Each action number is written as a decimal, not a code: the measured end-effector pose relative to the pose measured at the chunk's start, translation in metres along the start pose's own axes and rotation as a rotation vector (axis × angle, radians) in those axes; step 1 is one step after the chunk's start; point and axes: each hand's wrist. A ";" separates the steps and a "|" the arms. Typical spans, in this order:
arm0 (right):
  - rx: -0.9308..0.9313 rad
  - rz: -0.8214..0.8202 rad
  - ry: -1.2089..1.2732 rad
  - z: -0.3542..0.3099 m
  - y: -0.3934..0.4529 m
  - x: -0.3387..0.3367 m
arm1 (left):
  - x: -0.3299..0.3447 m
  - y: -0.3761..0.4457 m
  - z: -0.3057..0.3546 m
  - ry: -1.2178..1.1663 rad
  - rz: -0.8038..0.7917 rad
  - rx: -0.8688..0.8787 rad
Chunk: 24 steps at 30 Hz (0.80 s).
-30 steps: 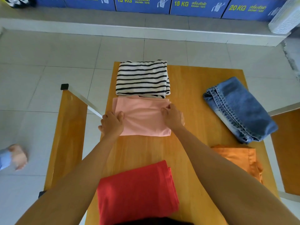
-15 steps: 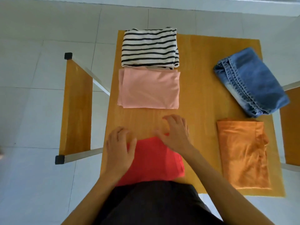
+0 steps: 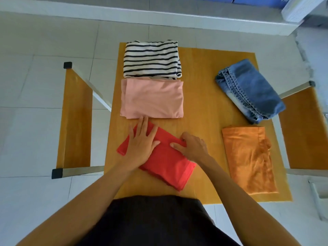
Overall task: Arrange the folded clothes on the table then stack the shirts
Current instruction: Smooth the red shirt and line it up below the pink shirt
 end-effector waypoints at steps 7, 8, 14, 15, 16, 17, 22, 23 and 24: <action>0.096 0.270 -0.121 -0.003 -0.035 0.023 | 0.025 -0.055 0.010 -0.102 -0.026 -0.187; 0.078 0.345 -0.168 -0.012 -0.040 0.028 | 0.030 -0.063 0.009 -0.110 -0.031 -0.231; -0.160 0.293 -0.226 -0.054 -0.067 0.068 | 0.037 -0.074 0.017 -0.194 -0.008 -0.475; -0.175 0.257 -0.237 -0.052 -0.065 0.073 | 0.037 -0.073 0.018 -0.200 -0.007 -0.504; -0.189 0.229 -0.250 -0.049 -0.060 0.076 | 0.037 -0.073 0.019 -0.210 -0.006 -0.531; -0.212 0.202 -0.271 -0.045 -0.053 0.075 | 0.036 -0.071 0.020 -0.226 -0.007 -0.558; -0.351 0.053 -0.422 -0.032 -0.013 0.042 | 0.031 -0.059 0.013 -0.311 -0.035 -0.625; -0.369 0.024 -0.427 -0.032 -0.007 0.037 | 0.030 -0.057 0.011 -0.320 -0.035 -0.627; -0.383 -0.001 -0.422 -0.033 -0.002 0.033 | 0.030 -0.055 0.010 -0.321 -0.033 -0.632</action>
Point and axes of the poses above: each hand's wrist, its own y-axis towards the middle knuckle, its own x-axis out of the palm, z = x × y, and after that the axes turned 13 degrees about -x, right-handed
